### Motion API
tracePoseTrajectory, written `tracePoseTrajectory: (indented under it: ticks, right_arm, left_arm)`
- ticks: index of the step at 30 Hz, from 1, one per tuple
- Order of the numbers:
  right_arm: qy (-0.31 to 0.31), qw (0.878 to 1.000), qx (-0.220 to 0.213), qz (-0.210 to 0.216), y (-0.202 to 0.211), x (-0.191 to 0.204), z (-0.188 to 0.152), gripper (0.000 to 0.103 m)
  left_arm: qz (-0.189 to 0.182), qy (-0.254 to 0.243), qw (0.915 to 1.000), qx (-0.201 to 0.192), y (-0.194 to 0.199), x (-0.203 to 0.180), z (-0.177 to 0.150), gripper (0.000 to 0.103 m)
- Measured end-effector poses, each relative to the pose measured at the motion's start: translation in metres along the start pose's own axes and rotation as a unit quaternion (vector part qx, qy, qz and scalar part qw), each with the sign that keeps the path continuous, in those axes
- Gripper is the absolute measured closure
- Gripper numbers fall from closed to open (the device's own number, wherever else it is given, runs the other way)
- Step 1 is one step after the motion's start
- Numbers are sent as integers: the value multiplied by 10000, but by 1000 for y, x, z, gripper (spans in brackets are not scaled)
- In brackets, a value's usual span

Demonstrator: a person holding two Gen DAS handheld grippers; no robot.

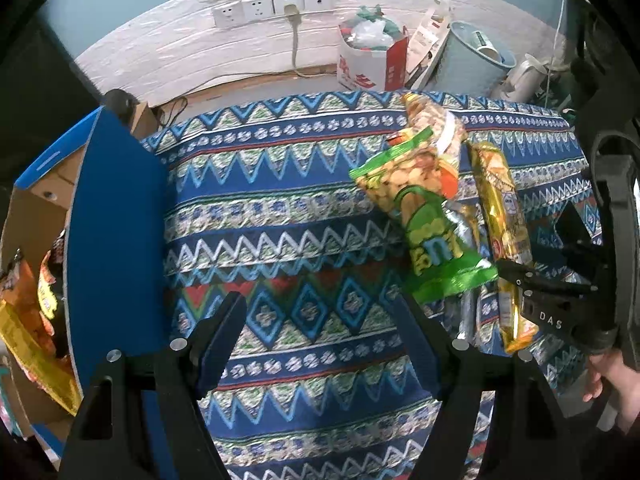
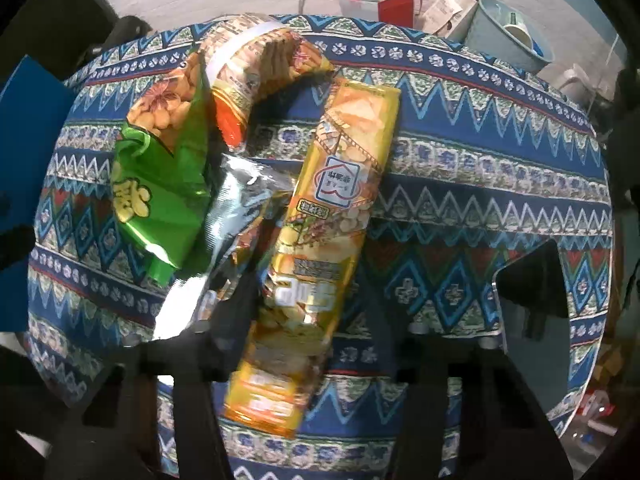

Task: Organize snacks
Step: 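Grasp the green peanut bag with the left gripper while the right grasps the yellow biscuit stick pack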

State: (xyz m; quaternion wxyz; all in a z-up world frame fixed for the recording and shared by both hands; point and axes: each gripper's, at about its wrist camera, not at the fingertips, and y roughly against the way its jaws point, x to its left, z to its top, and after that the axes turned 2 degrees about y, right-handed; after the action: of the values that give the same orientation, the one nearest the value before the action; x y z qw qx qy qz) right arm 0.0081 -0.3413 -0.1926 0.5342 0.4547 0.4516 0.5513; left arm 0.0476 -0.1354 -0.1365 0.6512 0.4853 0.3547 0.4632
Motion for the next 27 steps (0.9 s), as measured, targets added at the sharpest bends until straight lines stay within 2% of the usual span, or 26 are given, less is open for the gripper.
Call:
tracePoseTrajectory:
  ticks: [2, 6, 9, 14, 17, 21, 27]
  right_arm:
    - [-8, 9999, -11, -130, 3, -12, -3, 69]
    - [-116, 9994, -17, -313, 4, -29, -6, 70]
    - [-299, 9994, -47, -148, 4, -46, -2, 67]
    - [-260, 9995, -158, -22, 4, -48, 7, 60]
    - [-224, 9994, -268, 46, 5, -50, 10, 58]
    - [-149, 9992, -363, 5, -2, -52, 27, 58]
    - [-33, 9993, -364, -116, -12, -53, 33, 58]
  left_arm:
    - [-30, 8, 10000, 2, -3, -5, 4, 25]
    - [-128, 99, 9999, 5, -10, -14, 14, 25]
    - [-213, 191, 9996, 11, -15, -20, 23, 25]
    - [-439, 391, 9982, 84, -26, -32, 36, 23]
    - [-446, 399, 9981, 162, -36, -39, 43, 22]
    - [-397, 430, 9978, 298, -51, -42, 47, 22]
    - [-503, 508, 9966, 418, -70, -45, 48, 22]
